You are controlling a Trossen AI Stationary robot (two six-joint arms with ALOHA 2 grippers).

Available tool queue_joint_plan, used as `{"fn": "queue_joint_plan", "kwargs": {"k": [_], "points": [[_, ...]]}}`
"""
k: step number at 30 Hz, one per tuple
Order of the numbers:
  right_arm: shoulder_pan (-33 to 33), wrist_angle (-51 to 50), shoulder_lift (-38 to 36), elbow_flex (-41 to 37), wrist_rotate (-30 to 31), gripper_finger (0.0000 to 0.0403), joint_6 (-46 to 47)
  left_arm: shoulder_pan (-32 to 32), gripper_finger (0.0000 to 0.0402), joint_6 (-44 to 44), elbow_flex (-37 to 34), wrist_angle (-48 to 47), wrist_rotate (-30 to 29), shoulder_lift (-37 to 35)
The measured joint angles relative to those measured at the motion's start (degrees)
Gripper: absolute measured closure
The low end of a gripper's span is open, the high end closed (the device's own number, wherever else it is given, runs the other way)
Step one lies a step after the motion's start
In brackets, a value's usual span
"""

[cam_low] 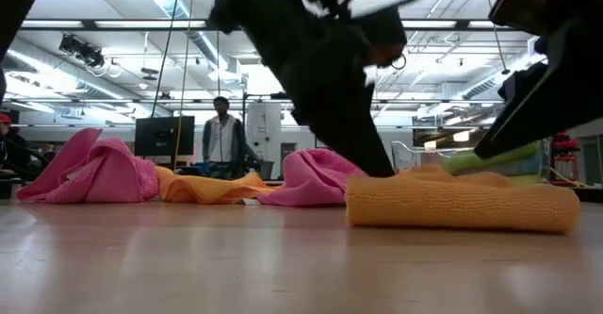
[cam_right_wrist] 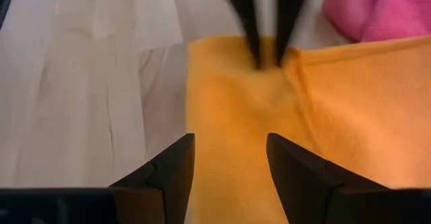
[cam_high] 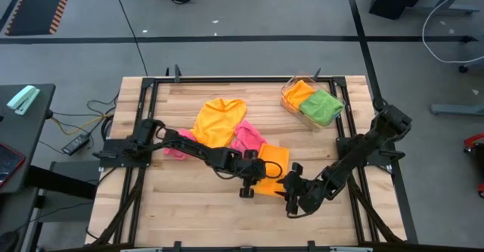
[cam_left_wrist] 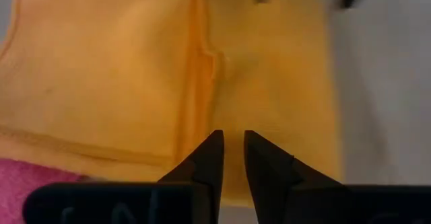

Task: Fold microfiber towels
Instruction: Fold the bottom orange towel

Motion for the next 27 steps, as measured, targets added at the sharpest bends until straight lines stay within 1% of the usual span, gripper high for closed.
{"fn": "queue_joint_plan", "kwargs": {"k": [4, 8, 11, 14, 20, 24, 27], "points": [[-0.6, 1.5, 1.7, 0.2, -1.2, 0.0210, -0.3, 2.2, 0.0336, 0.9, 0.0, 0.4, -0.3, 0.6], [-0.7, 1.4, 1.8, 0.2, -1.4, 0.0210, 0.0, 4.3, 0.0344, 3.4, 0.0, 0.9, -0.6, 0.5], [-0.9, -0.1, 1.8, 0.2, -1.5, 0.0210, 1.0, 5.3, 0.0351, 4.4, 0.0, 1.0, -0.7, 0.5], [-1.4, -3.3, 1.8, 0.2, -1.6, 0.0210, 4.0, 6.1, 0.0358, 4.6, 0.0, 1.2, -0.1, 0.5], [-1.8, -6.9, 2.4, 0.2, -3.1, 0.0210, 11.9, 6.7, 0.0371, 6.0, 0.0, 2.1, 6.9, -2.2], [-2.0, -7.1, 3.9, -0.4, -5.1, 0.0210, 15.3, 6.6, 0.0380, 6.1, 0.0, 1.9, 9.4, -3.0], [-2.1, -7.1, 4.3, -0.3, -5.7, 0.0210, 16.6, 6.1, 0.0385, 5.5, 0.0, 2.8, 14.8, -3.3]]}}
